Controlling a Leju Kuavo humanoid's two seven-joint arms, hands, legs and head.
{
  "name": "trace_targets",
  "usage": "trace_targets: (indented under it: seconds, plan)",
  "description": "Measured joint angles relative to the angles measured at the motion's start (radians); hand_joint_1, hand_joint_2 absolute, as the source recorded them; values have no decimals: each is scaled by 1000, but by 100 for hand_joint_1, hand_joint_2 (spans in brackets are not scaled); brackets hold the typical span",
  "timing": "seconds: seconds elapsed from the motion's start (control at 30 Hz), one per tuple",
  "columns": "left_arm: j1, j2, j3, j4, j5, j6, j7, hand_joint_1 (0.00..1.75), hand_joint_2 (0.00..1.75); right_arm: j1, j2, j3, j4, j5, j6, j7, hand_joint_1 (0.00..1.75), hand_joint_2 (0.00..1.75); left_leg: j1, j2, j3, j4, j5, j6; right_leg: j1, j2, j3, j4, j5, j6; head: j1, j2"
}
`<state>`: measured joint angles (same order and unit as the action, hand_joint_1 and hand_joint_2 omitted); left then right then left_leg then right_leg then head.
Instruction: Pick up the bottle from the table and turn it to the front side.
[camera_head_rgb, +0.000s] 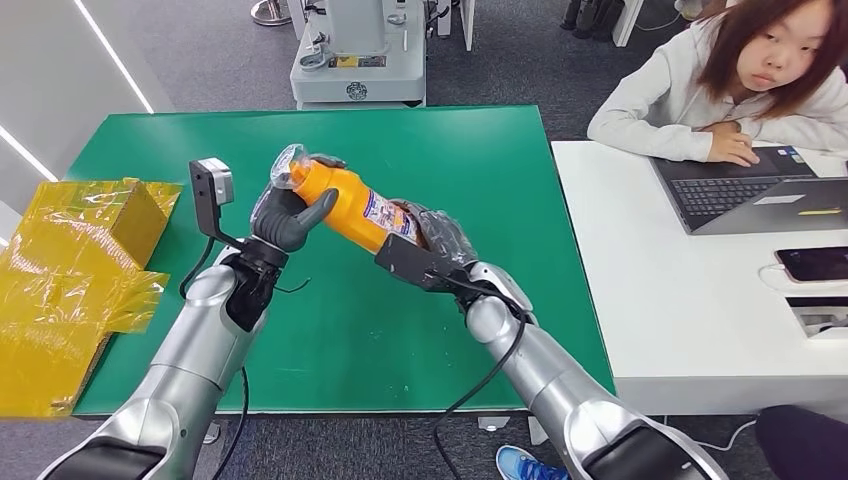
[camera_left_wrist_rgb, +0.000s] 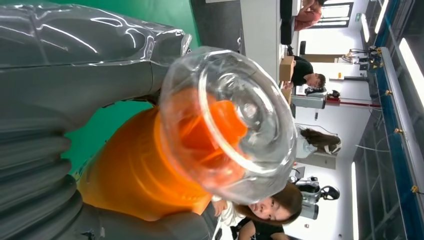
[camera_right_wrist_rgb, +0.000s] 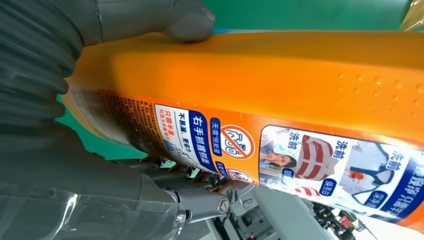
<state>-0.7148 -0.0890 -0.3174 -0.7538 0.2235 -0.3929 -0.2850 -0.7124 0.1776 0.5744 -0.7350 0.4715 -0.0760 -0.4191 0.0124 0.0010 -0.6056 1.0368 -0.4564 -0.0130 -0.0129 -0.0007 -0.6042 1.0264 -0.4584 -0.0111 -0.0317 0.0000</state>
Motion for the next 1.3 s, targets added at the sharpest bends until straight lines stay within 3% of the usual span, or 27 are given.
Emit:
trace_targets:
  seconds: [0.23,0.37,0.4,0.63,0.97,1.1,1.3]
  plan:
    - [-3,-4,0,0,4,5,7,175,175,14,-1,-8,-11,1,-1,-1,171,175,0,0,0,0,0,0,0,0,0,0,0,0,0,0]
    - [-3,-6,0,0,-13,19,-4,175,175,26,-1,-17,-22,7,-1,-9,7,175,0,0,0,0,0,0,0,0,0,0,0,0,0,0]
    - [-3,-6,0,0,-23,25,-12,175,175,30,-1,-20,-26,11,-2,-12,0,175,0,0,0,0,0,0,0,0,0,0,0,0,0,0]
    - [-10,22,1,-19,-98,77,-32,175,175,90,-17,-42,-117,21,6,-26,0,175,0,0,0,0,0,0,0,0,0,0,0,0,0,0]
    - [-96,85,17,-21,-186,106,-71,175,175,205,-53,-43,-307,21,41,-28,0,175,0,0,0,0,0,0,0,0,0,0,0,0,0,0]
    - [-113,107,21,-24,-249,123,-98,161,175,231,-66,-43,-355,15,47,-29,0,175,0,0,0,0,0,0,0,0,0,0,0,0,0,0]
    - [-166,147,21,-29,-396,196,-128,171,175,262,-91,-42,-404,-5,43,-35,0,175,0,0,0,0,0,0,0,0,0,0,0,0,0,0]
